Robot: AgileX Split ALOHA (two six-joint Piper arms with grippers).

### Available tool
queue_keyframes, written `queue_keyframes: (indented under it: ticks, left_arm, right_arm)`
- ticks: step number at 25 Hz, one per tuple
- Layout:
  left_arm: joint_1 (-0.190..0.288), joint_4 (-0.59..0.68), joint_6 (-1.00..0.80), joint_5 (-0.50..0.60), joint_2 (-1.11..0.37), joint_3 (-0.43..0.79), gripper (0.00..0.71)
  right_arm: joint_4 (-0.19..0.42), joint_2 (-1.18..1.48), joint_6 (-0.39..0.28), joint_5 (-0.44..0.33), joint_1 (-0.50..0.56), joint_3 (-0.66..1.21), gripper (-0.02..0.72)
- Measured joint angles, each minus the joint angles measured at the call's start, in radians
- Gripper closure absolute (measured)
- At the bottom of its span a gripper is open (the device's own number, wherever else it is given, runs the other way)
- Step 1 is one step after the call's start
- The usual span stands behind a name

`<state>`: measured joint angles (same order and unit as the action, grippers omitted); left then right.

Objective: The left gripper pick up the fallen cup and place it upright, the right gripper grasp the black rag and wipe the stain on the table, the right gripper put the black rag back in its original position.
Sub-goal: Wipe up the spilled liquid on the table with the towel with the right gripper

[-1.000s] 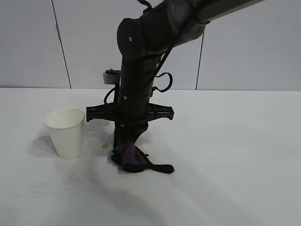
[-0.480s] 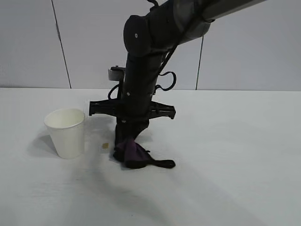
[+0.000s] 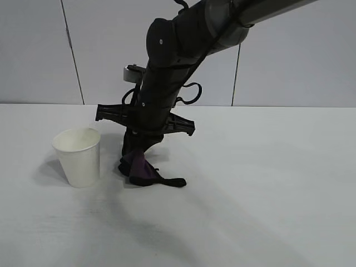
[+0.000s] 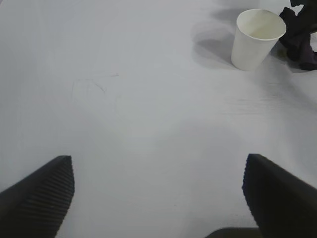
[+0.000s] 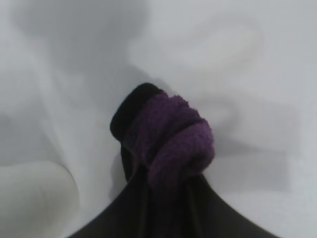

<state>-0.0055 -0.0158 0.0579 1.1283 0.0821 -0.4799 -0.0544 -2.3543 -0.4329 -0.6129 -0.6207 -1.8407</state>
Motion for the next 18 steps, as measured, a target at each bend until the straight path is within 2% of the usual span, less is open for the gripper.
queue_keyframes:
  ticks: [12, 18]
  left_arm:
    - [0.000, 0.000, 0.000, 0.000, 0.000, 0.000, 0.047]
    - [0.000, 0.000, 0.000, 0.000, 0.000, 0.000, 0.047]
  right_arm:
    - [0.047, -0.001, 0.000, 0.160, -0.037, 0.001, 0.621]
    - [0.082, -0.001, -0.001, 0.169, -0.043, 0.001, 0.621]
